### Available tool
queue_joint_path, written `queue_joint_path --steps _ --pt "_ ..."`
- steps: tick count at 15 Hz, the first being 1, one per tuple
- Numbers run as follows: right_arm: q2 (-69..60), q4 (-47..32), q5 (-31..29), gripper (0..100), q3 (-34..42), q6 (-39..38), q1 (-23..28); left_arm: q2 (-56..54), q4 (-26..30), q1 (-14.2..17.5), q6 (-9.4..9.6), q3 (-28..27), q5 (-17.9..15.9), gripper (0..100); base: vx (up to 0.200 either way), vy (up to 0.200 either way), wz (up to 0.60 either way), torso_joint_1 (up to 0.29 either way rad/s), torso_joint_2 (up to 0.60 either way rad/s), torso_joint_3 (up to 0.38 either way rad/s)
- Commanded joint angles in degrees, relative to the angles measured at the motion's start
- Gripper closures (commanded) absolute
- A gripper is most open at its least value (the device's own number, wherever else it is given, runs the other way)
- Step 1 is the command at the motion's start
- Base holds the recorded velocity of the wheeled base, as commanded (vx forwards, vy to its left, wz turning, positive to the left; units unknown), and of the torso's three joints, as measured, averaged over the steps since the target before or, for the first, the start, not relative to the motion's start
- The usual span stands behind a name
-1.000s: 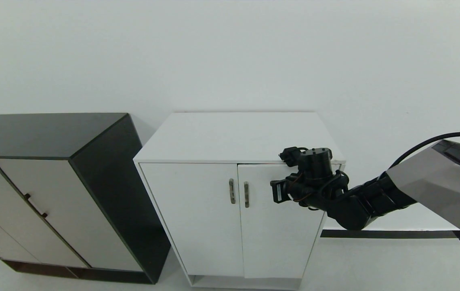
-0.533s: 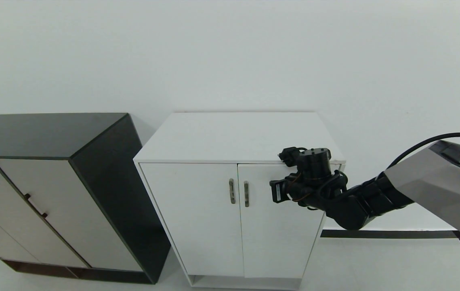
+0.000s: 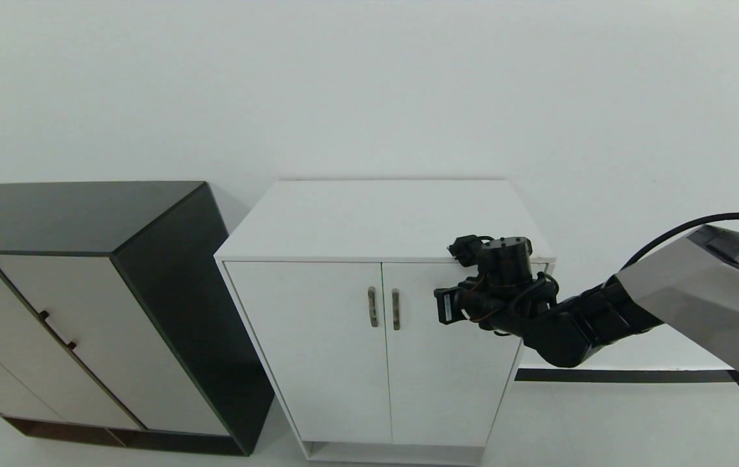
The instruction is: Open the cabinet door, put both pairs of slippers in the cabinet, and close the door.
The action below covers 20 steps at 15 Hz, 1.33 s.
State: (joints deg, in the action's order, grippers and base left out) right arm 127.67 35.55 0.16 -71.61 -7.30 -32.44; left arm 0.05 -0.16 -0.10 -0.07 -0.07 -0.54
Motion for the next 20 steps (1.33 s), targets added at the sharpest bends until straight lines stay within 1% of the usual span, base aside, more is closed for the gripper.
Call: queue_joint_path --steps 1,7,12,17,18,19,20 --pt "0.3 0.0 0.0 100 -0.4 0.0 0.2 0.0 0.0 0.0 -0.01 0.0 0.0 100 0.0 0.0 0.0 0.0 0.0 0.0" --pt "1.2 0.0 -0.1 100 -1.5 0.0 0.4 0.0 0.0 0.0 -0.01 0.0 0.0 100 0.0 0.0 0.0 0.0 0.0 0.0" --pt "-0.5 0.1 -0.2 100 0.2 0.0 0.3 0.0 0.0 0.0 -0.01 0.1 0.0 100 0.0 0.0 0.0 0.0 0.0 0.0" --pt "-6.0 1.4 -1.8 100 9.4 -0.1 -0.5 0.0 0.0 0.0 -0.01 0.0 0.0 100 0.0 0.0 0.0 0.0 0.0 0.0" --pt "-8.6 2.7 -2.4 100 13.6 -0.1 -1.0 0.0 0.0 0.0 -0.01 0.0 -0.1 100 0.0 0.0 0.0 0.0 0.0 0.0" --pt "-9.5 3.2 -2.5 100 15.2 -0.1 -1.0 0.0 0.0 0.0 -0.01 0.0 -0.1 100 0.0 0.0 0.0 0.0 0.0 0.0" --pt "-12.7 4.8 -2.6 100 20.0 0.0 -1.0 0.0 0.0 0.0 -0.01 0.0 -0.1 100 0.0 0.0 0.0 0.0 0.0 0.0"
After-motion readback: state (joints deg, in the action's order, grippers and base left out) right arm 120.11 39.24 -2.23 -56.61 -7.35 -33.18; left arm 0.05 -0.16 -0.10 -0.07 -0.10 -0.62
